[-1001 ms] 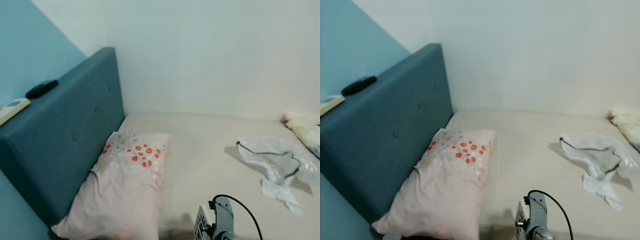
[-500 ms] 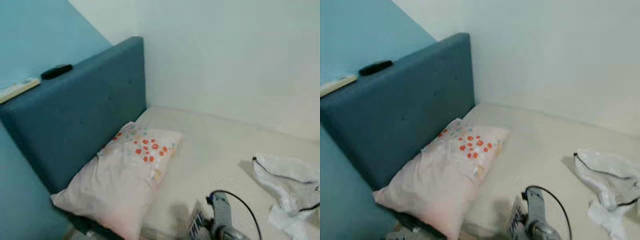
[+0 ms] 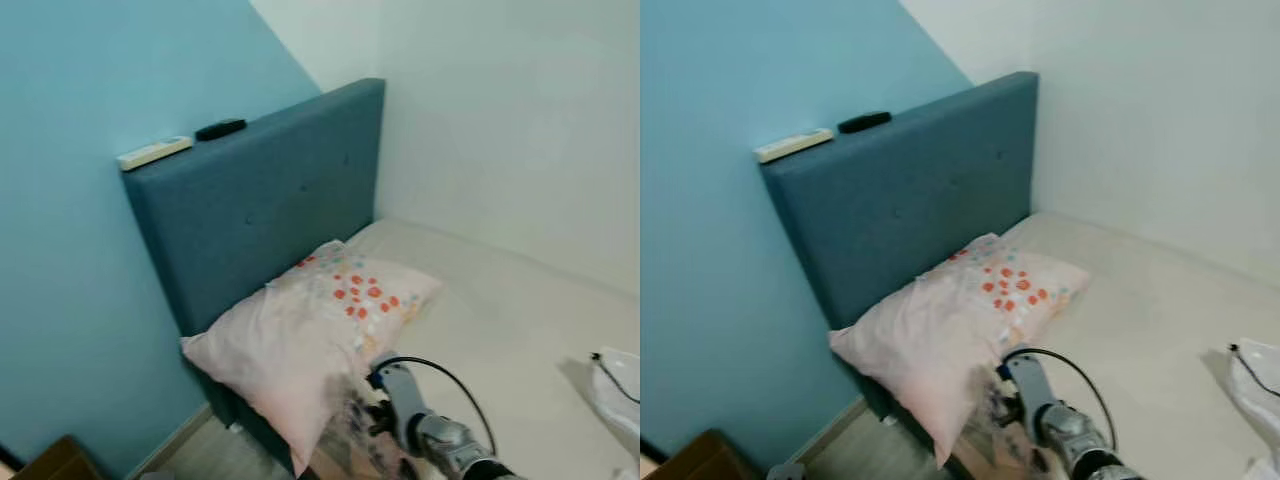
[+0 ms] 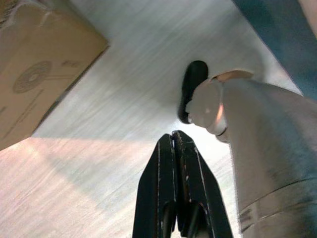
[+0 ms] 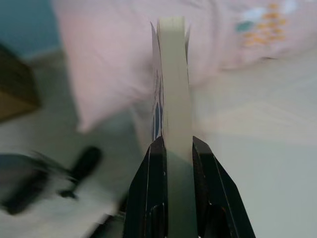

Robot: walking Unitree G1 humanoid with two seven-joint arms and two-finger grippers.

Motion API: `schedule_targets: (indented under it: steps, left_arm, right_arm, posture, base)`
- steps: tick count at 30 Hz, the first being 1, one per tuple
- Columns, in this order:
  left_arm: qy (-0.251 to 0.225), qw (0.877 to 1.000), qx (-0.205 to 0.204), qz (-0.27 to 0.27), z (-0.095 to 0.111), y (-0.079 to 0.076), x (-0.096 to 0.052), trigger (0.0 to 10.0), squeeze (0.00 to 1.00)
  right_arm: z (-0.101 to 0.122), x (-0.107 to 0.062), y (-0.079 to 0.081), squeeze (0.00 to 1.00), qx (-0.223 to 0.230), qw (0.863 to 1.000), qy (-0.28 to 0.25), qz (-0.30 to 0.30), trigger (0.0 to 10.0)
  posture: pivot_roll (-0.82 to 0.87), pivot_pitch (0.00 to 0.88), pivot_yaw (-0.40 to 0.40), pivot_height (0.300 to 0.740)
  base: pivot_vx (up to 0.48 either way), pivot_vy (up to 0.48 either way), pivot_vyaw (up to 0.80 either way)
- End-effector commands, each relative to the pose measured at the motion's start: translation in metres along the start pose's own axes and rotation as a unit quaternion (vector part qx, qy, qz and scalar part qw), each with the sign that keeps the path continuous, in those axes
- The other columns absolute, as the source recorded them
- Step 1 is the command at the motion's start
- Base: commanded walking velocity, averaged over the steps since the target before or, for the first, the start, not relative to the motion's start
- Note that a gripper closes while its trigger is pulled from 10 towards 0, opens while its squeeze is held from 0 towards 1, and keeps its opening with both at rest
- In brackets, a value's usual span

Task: Clean up the room

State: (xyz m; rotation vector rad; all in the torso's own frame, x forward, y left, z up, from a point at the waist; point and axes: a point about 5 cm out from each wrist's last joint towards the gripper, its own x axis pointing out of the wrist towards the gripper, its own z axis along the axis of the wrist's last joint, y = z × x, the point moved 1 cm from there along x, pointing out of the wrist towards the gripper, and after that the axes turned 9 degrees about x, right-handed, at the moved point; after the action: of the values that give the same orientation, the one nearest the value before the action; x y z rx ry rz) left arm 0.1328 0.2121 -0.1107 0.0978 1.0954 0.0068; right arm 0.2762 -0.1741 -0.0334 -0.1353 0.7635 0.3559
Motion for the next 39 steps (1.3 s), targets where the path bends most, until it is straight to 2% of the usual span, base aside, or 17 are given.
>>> schedule_targets:
  steps: [1, 7, 15, 20, 27, 39]
  left_arm:
    - [0.019, 1.000, 0.014, -0.012, -0.011, -0.002, -0.002, 10.0, 0.00]
    - [0.030, 0.999, 0.025, -0.015, -0.021, -0.001, -0.004, 10.0, 0.00]
    - [0.017, 1.000, 0.007, -0.013, -0.012, 0.000, -0.002, 10.0, 0.00]
    - [0.012, 1.000, 0.012, -0.018, -0.008, -0.004, -0.001, 10.0, 0.00]
    - [0.014, 0.999, 0.020, -0.022, -0.011, -0.006, -0.002, 10.0, 0.00]
    - [0.015, 0.999, 0.022, -0.021, -0.012, -0.006, -0.002, 10.0, 0.00]
  right_arm:
    - [0.016, 0.001, -0.002, 0.00, -0.028, 0.999, -0.024, -0.004, 10.0]
    - [0.020, -0.003, -0.013, 0.00, -0.043, 0.999, -0.024, -0.008, 10.0]
    - [0.025, -0.007, -0.026, 0.00, -0.063, 0.998, -0.021, -0.014, 10.0]
    - [0.031, -0.007, -0.023, 0.00, -0.095, 0.995, -0.019, 0.009, 10.0]
    - [0.033, -0.006, -0.020, 0.00, -0.115, 0.993, -0.019, 0.017, 10.0]
    - [0.030, -0.003, -0.010, 0.00, -0.111, 0.993, -0.016, 0.041, 10.0]
  posture:
    - [-0.01, 0.000, -0.039, 0.740]
    - [0.00, 0.000, -0.046, 0.740]
    - [0.01, 0.000, -0.060, 0.740]
    - [0.00, 0.000, -0.063, 0.740]
    - [0.00, 0.000, -0.065, 0.740]
    - [0.01, 0.000, -0.069, 0.740]
  base:
    - [0.000, -0.345, 0.00]
    - [0.000, -0.465, 0.00]
    - [0.000, -0.117, 0.59]
    - [0.000, 0.000, 0.31]
    - [0.000, 0.000, 0.23]
    - [0.000, 0.000, 0.80]
